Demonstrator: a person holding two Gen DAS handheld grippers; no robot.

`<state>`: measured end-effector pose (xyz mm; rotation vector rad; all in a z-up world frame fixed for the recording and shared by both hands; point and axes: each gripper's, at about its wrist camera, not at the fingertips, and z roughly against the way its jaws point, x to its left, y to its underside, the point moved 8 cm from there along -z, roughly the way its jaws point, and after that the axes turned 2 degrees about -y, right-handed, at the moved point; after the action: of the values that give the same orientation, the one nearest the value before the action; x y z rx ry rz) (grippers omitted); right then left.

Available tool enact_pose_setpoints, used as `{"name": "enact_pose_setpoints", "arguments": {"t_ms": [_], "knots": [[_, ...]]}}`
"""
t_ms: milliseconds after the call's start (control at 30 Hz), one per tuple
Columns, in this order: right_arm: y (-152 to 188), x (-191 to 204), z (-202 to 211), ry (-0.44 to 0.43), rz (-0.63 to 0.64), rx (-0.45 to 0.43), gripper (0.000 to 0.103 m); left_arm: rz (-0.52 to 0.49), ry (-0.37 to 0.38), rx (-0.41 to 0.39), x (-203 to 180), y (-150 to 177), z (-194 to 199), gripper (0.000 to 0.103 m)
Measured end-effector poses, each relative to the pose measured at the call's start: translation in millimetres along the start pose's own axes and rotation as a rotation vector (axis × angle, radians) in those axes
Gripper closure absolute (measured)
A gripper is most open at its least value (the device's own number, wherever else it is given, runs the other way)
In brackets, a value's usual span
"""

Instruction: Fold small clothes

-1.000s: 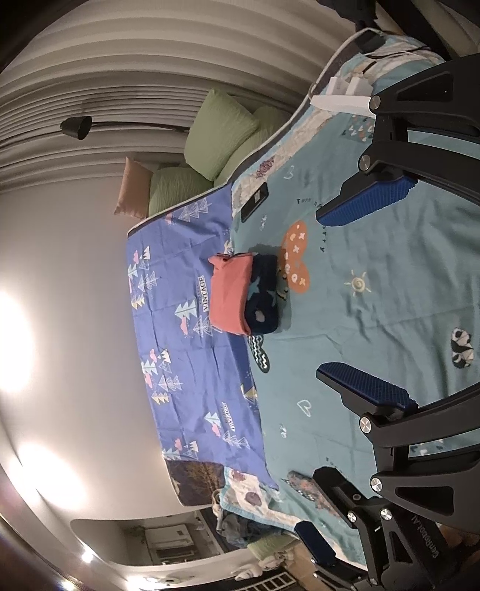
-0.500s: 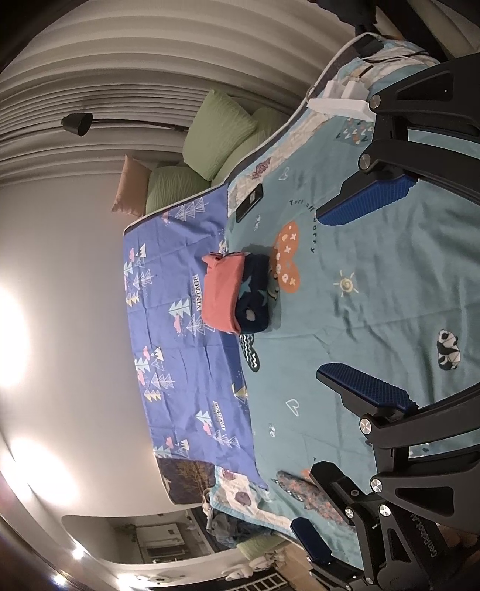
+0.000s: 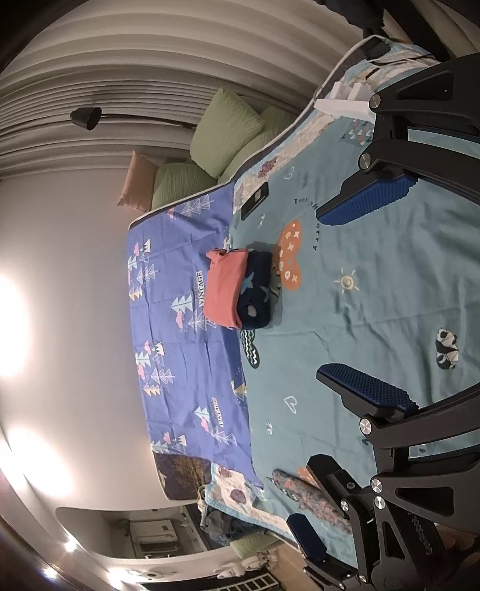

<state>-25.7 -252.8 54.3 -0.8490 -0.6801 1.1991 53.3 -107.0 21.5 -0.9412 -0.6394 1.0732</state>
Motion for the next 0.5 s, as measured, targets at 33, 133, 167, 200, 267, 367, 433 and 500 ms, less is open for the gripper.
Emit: {"name": "enact_pose_setpoints", "arguments": {"t_ms": [33,133,167,200,267,367,433,500], "knots": [[0.3,-0.4,0.2,0.001,-0.001,0.001,0.024,-0.002,0.001,0.001,-0.5,0.5,-0.2,0.011],[0.7,-0.1,-0.5,0.005,-0.006,0.004,0.024,-0.003,0.001,0.002,-1.0,1.0,-0.6,0.011],[0.9,-0.5,-0.6,0.005,-0.008,0.005,0.024,-0.003,0.001,0.003,-1.3,1.2,-0.7,0.011],[1.0,0.2,-0.8,0.005,-0.009,0.006,0.024,-0.004,0.002,0.004,-1.7,1.6,-1.0,0.011],[1.4,0.9,-1.5,0.006,-0.010,0.008,0.024,-0.005,0.001,0.005,-2.2,2.3,-1.1,0.011],[2.0,1.8,-3.3,0.007,-0.009,0.013,0.024,-0.006,0.000,0.007,-2.6,2.5,-1.3,0.011],[2.5,2.4,-4.6,0.012,-0.009,0.015,0.024,-0.009,0.001,0.010,-1.7,4.3,-1.7,0.011],[2.7,2.4,-5.4,0.015,-0.010,0.017,0.024,-0.012,0.005,0.012,-1.1,5.7,-1.8,0.011]]}}
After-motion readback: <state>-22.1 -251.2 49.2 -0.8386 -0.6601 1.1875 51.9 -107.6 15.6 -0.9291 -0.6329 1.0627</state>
